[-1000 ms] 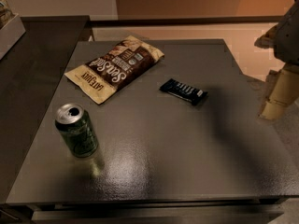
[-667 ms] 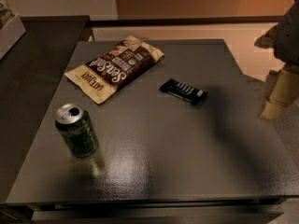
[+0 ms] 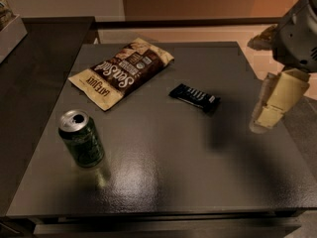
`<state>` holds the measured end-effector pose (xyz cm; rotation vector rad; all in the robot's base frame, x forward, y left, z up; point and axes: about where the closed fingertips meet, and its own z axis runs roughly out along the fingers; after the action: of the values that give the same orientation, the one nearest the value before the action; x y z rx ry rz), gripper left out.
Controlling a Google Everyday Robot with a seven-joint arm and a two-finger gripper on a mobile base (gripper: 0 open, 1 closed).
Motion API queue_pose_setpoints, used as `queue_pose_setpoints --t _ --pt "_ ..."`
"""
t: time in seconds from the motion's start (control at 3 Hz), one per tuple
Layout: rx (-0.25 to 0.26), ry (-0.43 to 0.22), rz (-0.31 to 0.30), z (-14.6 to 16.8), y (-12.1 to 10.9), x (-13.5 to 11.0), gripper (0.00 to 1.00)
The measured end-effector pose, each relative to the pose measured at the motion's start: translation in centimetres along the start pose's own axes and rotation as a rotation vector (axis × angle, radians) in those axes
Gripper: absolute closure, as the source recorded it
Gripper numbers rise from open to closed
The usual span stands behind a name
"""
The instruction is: Pick green can
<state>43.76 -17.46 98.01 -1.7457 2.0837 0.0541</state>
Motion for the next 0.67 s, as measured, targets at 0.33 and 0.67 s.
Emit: queue_pose_setpoints --t 0.33,0.67 --pt "-0.027 -0.109 -0.067 1.5 1.4 -4.9 0.0" --pt "-0.041 -0.165 -0.107 3.1 2.5 -8.2 0.0"
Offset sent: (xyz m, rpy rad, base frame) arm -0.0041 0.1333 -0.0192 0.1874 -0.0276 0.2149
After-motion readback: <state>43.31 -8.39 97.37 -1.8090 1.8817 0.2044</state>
